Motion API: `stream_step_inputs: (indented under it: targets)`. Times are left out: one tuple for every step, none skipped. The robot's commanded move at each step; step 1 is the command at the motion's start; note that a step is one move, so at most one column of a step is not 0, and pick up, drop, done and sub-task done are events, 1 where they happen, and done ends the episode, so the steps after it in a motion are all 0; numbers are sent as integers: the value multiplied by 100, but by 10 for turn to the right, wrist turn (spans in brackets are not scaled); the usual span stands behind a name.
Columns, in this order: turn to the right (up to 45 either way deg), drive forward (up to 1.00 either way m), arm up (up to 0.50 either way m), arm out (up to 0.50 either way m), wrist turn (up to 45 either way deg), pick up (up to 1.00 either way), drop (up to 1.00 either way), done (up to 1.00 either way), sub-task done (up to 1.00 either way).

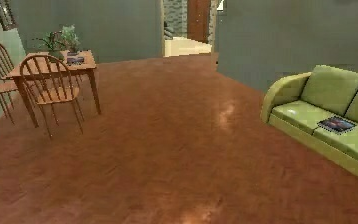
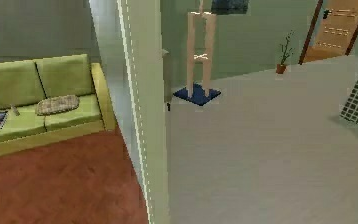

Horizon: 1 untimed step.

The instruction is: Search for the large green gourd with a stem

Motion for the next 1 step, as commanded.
stream_step_inputs:
  targets:
    - [0,100,0,0,0,0,0,0,0]
